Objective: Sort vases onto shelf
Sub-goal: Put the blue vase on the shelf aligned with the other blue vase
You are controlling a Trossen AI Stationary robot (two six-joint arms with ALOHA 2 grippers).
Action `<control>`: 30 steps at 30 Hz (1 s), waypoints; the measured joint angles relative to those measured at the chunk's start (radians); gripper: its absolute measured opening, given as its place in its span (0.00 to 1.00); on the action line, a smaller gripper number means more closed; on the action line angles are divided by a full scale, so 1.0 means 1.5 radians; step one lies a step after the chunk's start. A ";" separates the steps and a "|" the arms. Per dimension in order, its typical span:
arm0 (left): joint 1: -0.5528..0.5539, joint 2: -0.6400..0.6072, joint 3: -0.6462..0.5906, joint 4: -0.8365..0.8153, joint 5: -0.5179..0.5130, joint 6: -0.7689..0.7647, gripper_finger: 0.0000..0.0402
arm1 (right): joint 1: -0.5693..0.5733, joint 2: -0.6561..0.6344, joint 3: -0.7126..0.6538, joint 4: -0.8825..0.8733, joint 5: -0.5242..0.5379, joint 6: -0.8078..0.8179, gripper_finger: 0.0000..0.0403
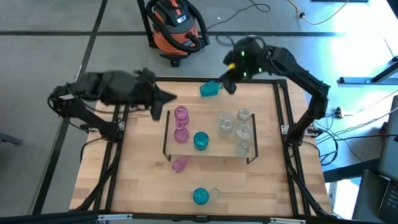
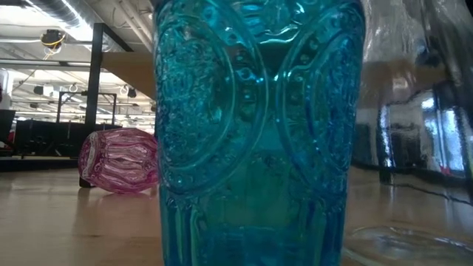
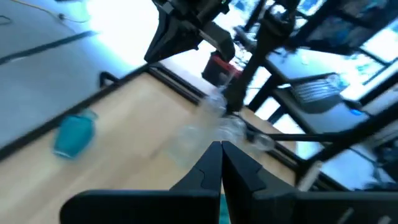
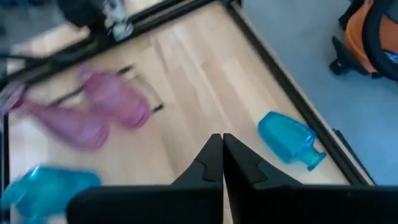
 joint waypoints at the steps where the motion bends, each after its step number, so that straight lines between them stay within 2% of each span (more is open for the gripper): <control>1: 0.031 -0.002 0.000 -0.002 0.022 0.017 0.00 | -0.027 0.000 -0.018 0.025 -0.020 0.001 0.00; 8: 0.289 -0.005 -0.001 -0.003 0.315 0.190 0.00 | -0.222 0.001 -0.209 0.220 -0.188 0.120 0.00; 14: 0.504 0.000 -0.001 -0.002 0.510 0.308 0.00 | -0.297 0.002 -0.378 0.420 -0.232 0.254 0.04; 18: 0.625 0.008 -0.001 -0.003 0.627 0.351 0.00 | -0.303 0.002 -0.420 0.439 -0.192 0.288 0.17; 21: 0.685 0.022 -0.001 -0.006 0.711 0.372 0.00 | -0.301 0.002 -0.437 0.442 -0.165 0.306 0.30; 24: 0.719 0.039 -0.001 -0.007 0.765 0.391 0.00 | -0.301 0.016 -0.446 0.443 -0.143 0.324 0.41; 30: 0.729 0.076 -0.002 -0.008 0.808 0.392 0.00 | -0.301 0.074 -0.447 0.459 -0.145 0.337 0.52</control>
